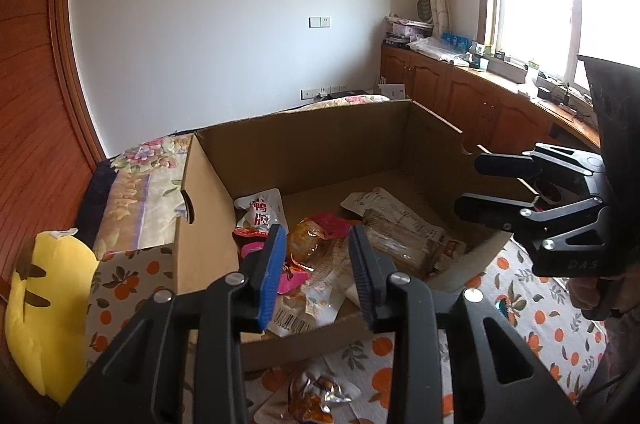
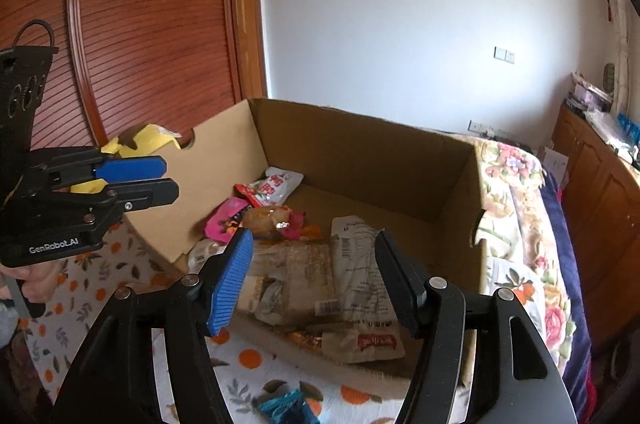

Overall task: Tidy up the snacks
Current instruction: 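Move both grippers back toward the teal wrapper and silver packet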

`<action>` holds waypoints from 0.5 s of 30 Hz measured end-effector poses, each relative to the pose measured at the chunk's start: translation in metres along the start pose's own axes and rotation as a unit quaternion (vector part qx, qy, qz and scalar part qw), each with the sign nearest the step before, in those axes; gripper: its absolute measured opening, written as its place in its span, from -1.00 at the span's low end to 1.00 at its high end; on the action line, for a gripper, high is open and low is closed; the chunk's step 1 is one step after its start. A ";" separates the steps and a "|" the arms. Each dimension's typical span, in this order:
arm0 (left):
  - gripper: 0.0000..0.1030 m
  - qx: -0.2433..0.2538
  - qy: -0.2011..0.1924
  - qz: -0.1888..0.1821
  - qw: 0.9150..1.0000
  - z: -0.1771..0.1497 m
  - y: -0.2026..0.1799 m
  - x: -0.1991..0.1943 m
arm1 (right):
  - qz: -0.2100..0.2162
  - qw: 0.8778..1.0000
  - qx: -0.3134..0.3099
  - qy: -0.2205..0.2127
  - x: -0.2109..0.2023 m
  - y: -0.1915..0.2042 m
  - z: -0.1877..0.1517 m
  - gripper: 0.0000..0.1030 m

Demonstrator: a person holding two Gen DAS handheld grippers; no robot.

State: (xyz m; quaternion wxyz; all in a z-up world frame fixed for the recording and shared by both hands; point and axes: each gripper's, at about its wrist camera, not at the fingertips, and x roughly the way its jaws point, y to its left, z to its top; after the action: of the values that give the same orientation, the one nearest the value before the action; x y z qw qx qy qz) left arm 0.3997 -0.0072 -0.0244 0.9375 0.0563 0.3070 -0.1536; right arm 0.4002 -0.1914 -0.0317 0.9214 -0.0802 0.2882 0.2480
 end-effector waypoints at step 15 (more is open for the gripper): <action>-0.38 0.001 0.011 -0.004 1.000 -0.030 -0.015 -0.029 | 0.003 1.000 0.006 0.016 -0.051 0.018 -0.033 0.26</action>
State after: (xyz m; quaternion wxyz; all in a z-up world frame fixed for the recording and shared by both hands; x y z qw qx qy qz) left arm 0.3558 -0.0079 -0.0314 0.9334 0.0576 0.3175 -0.1569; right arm 0.3386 -0.2069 -0.0297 0.9164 -0.0777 0.3042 0.2481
